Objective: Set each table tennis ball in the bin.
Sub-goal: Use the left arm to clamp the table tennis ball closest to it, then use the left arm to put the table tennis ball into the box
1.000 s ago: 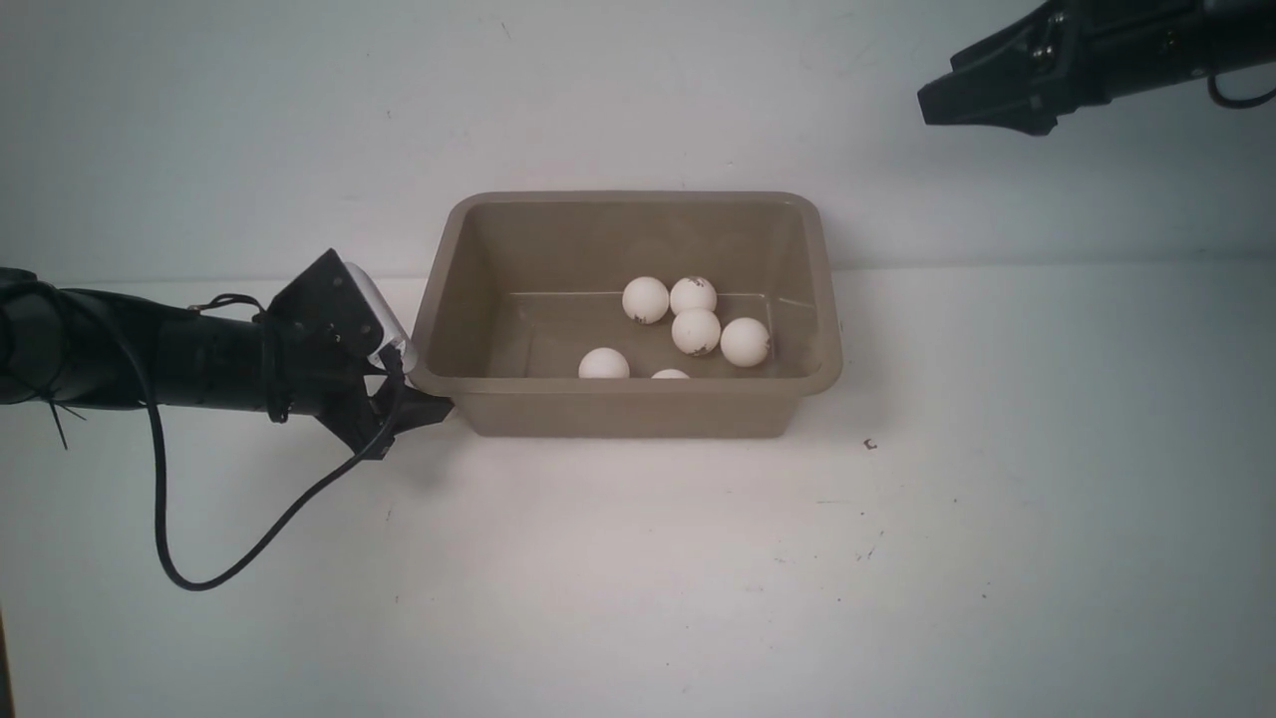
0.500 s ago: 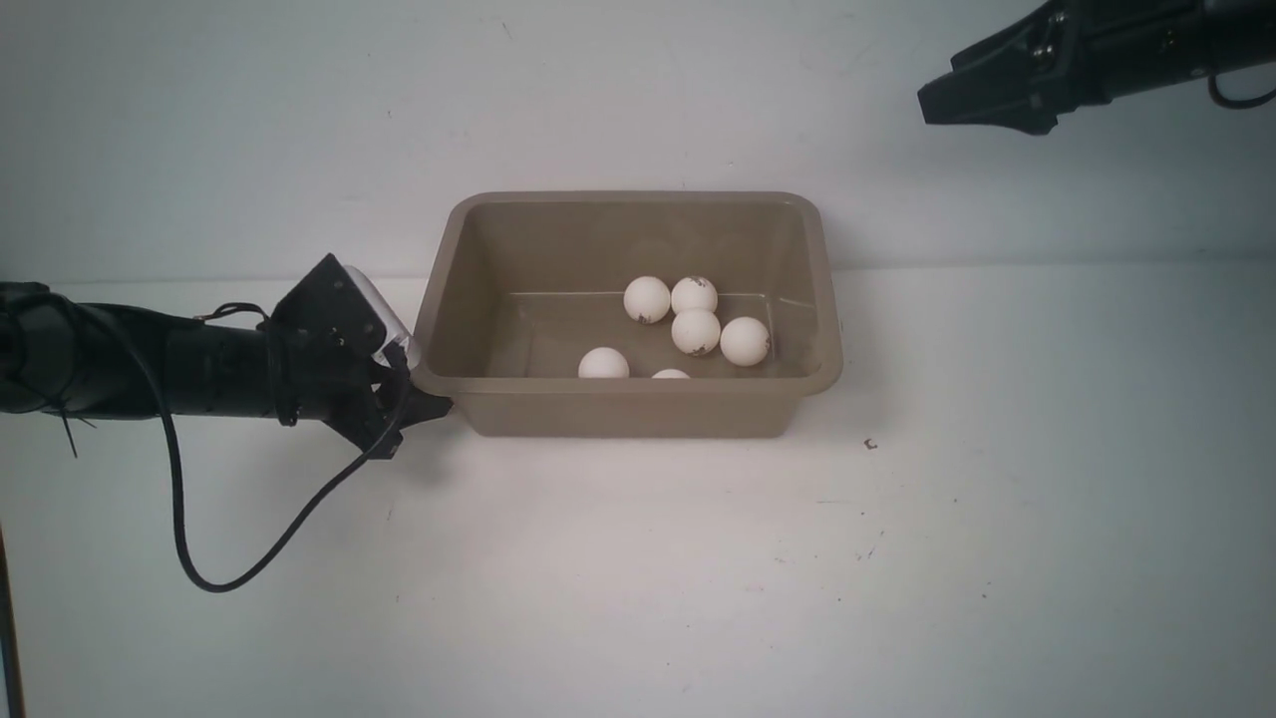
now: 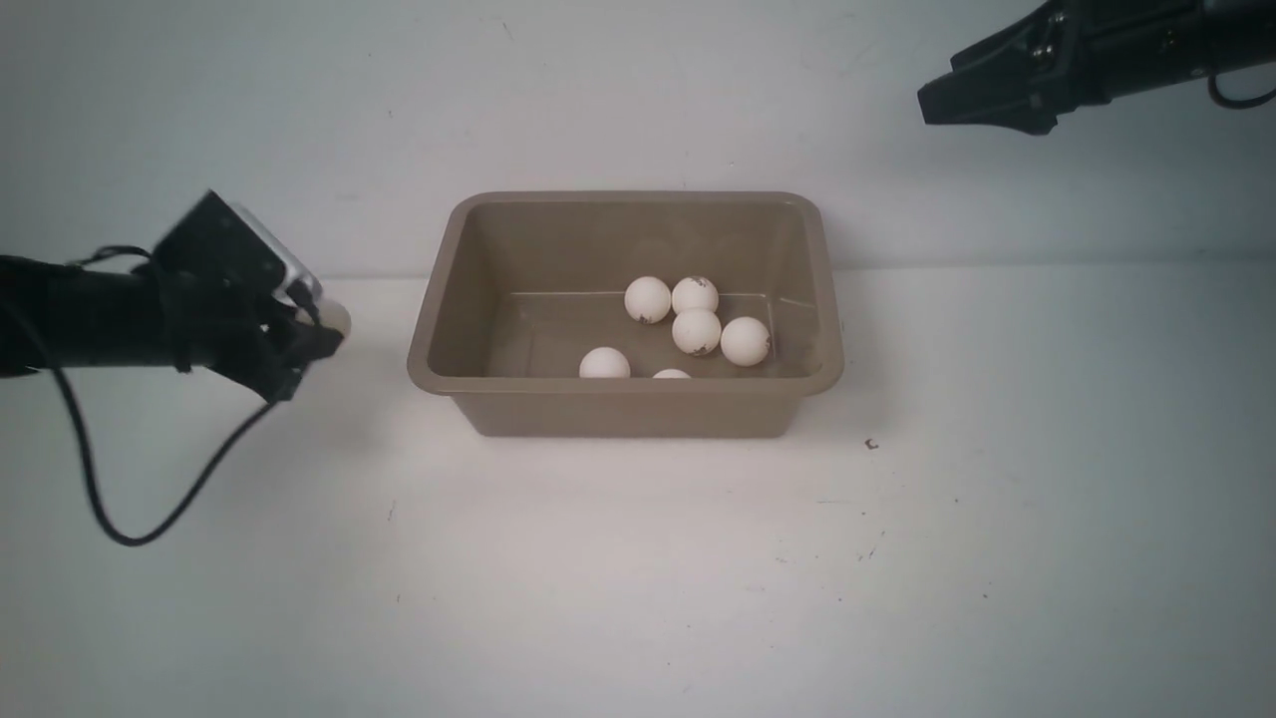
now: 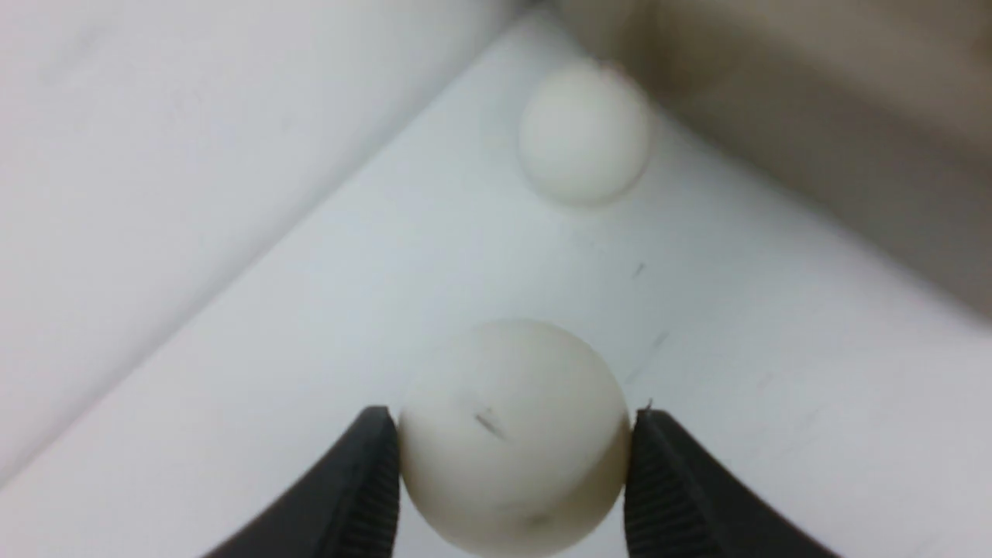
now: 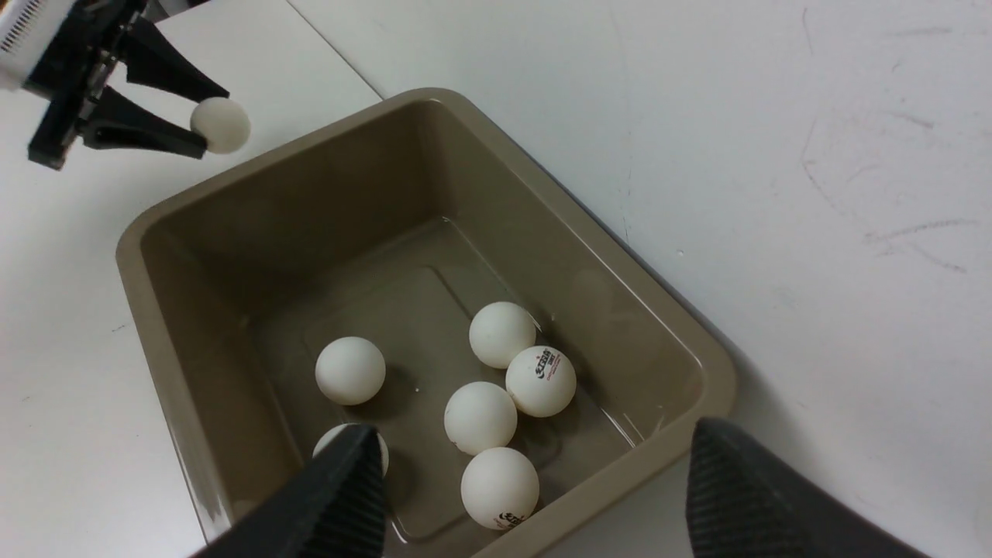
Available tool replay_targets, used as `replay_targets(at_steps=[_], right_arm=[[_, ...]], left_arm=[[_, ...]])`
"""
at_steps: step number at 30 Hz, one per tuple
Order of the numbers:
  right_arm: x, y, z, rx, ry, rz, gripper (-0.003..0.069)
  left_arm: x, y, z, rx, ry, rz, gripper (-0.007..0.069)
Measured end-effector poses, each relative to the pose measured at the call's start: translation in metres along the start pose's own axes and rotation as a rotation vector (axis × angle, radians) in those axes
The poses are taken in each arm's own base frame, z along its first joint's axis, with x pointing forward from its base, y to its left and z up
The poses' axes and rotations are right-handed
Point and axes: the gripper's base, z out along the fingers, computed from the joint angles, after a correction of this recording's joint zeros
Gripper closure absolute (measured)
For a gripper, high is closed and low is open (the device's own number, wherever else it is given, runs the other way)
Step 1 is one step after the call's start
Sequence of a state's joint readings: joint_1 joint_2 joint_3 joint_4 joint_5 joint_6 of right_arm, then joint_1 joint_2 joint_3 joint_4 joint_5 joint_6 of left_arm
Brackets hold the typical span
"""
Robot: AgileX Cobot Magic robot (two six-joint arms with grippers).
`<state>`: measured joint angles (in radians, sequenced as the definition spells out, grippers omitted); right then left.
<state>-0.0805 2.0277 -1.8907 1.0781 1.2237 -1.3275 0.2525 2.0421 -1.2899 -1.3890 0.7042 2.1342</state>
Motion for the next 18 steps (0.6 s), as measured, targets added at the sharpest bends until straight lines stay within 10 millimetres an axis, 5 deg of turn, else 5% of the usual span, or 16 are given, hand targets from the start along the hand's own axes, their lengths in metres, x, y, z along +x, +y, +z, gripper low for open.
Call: replay_targets(at_steps=[4, 9, 18], right_arm=[[0.0, 0.0, 0.0, -0.001, 0.0, -0.001, 0.0185], [0.0, 0.0, 0.0, -0.001, 0.0, -0.001, 0.0185], [0.0, 0.0, 0.0, -0.001, 0.0, -0.001, 0.0185]], left_arm=[[-0.031, -0.023, -0.004, 0.19, -0.18, 0.064, 0.0289], [-0.065, -0.058, 0.017, 0.268, -0.275, 0.118, 0.0289], [-0.072, -0.079, 0.057, 0.154, -0.148, 0.137, 0.0239]])
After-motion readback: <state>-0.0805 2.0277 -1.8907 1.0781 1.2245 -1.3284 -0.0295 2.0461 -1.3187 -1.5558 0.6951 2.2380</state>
